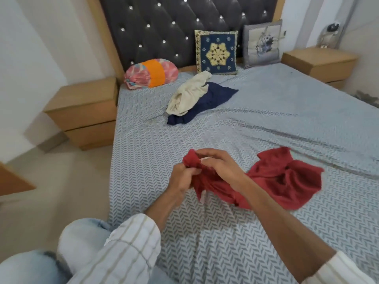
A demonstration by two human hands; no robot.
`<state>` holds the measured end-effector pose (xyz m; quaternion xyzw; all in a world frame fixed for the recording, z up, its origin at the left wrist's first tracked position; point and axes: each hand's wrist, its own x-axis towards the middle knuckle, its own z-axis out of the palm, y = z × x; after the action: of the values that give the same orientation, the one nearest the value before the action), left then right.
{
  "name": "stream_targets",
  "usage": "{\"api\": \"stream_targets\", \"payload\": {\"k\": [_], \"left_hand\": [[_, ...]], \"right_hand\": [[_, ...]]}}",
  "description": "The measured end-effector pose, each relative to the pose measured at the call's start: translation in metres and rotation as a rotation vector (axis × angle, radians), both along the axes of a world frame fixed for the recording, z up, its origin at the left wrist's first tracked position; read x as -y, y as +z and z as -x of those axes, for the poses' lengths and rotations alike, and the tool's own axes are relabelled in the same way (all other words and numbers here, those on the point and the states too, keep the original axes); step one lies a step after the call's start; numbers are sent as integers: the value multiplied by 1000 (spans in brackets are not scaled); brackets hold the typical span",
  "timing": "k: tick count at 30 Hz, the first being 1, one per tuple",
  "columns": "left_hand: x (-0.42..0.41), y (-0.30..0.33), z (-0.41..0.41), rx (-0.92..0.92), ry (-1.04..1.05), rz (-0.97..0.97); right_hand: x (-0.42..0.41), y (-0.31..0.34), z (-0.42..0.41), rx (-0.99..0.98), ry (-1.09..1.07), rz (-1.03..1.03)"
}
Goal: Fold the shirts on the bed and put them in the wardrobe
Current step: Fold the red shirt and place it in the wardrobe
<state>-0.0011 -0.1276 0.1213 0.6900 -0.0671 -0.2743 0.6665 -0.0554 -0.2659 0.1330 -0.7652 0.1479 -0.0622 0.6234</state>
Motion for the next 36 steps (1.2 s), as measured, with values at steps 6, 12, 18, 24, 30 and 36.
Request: {"api": "stream_targets", "payload": {"k": [6, 12, 18, 24, 30, 36], "left_hand": [[-35, 62, -63, -313, 109, 309], [-80, 110, -109, -233, 11, 572], [-120, 122, -158, 360, 177, 52], [-122, 148, -188, 550, -345, 42], [-113, 189, -202, 508, -104, 90], [-107, 257, -194, 877, -6, 43]], "right_hand": [[-30, 42, -45, 6, 164, 704], [-52, 103, -103, 100, 84, 1081], [-69, 178, -121, 255, 39, 347], [-62, 227, -114, 378, 113, 190], [-43, 253, -98, 411, -168, 373], [-24, 272, -73, 347, -292, 583]]}}
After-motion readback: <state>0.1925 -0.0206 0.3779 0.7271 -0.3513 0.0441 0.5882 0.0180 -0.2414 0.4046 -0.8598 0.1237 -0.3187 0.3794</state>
